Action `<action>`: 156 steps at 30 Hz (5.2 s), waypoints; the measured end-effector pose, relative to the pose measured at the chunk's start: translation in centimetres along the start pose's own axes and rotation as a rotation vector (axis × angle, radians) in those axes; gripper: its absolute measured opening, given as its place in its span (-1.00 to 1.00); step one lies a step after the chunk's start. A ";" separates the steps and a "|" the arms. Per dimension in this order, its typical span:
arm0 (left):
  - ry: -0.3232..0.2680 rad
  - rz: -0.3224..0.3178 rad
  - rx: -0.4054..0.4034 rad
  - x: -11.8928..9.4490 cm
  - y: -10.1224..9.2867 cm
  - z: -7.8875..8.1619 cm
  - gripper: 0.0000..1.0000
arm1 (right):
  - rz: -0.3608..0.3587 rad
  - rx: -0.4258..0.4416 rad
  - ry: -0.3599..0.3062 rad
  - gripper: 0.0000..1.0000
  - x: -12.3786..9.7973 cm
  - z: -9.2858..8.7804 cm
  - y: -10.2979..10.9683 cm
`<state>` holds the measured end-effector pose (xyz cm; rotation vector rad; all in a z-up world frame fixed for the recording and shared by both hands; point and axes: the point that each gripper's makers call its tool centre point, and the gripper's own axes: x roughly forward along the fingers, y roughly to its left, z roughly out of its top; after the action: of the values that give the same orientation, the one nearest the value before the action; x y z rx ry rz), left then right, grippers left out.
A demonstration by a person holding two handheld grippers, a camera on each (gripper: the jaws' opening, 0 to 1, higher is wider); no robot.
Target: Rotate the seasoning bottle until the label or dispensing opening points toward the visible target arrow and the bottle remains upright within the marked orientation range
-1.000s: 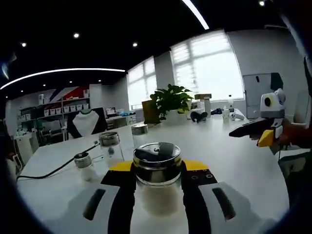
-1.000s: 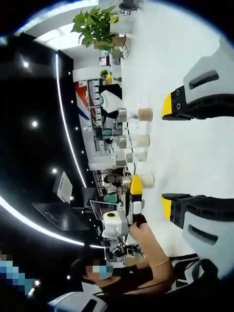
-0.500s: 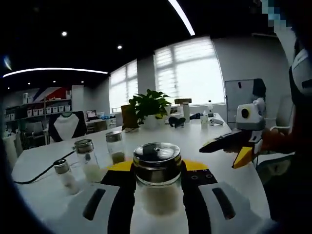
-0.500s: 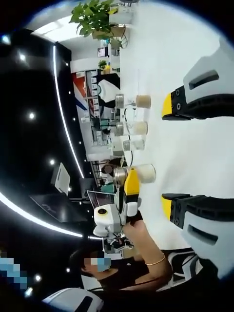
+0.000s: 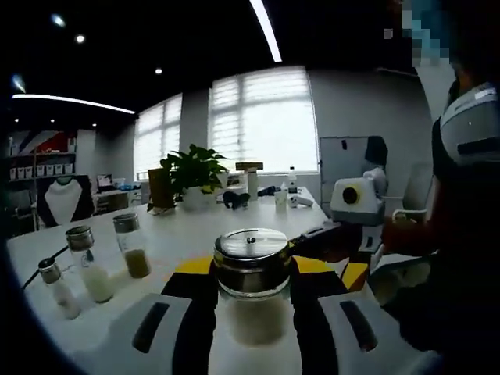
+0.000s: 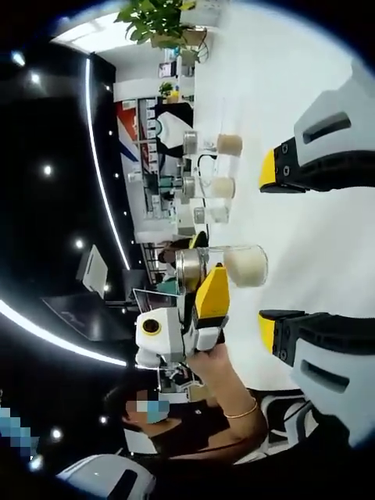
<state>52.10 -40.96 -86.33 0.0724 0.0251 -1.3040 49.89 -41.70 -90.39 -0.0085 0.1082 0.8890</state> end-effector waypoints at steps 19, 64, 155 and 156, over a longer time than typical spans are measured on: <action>0.071 -0.155 0.005 1.1 -2.9 -1.3 -0.24 | 0.097 0.000 0.005 0.10 1.2 -0.3 1.6; 0.019 -0.187 -0.099 0.9 -2.7 -0.6 -0.22 | 0.105 -0.100 -0.096 -0.42 3.2 0.5 1.8; 0.011 0.069 -0.020 0.2 1.4 -0.4 -0.27 | -0.004 -0.077 -0.139 -0.22 4.6 1.1 -0.6; 0.008 0.045 -0.024 0.2 1.3 -0.3 -0.27 | 0.017 -0.057 -0.142 -0.22 4.6 1.1 -0.5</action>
<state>53.43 -40.77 -86.59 0.0574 0.0457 -1.2581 53.20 -38.39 -89.79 0.0019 -0.0496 0.9065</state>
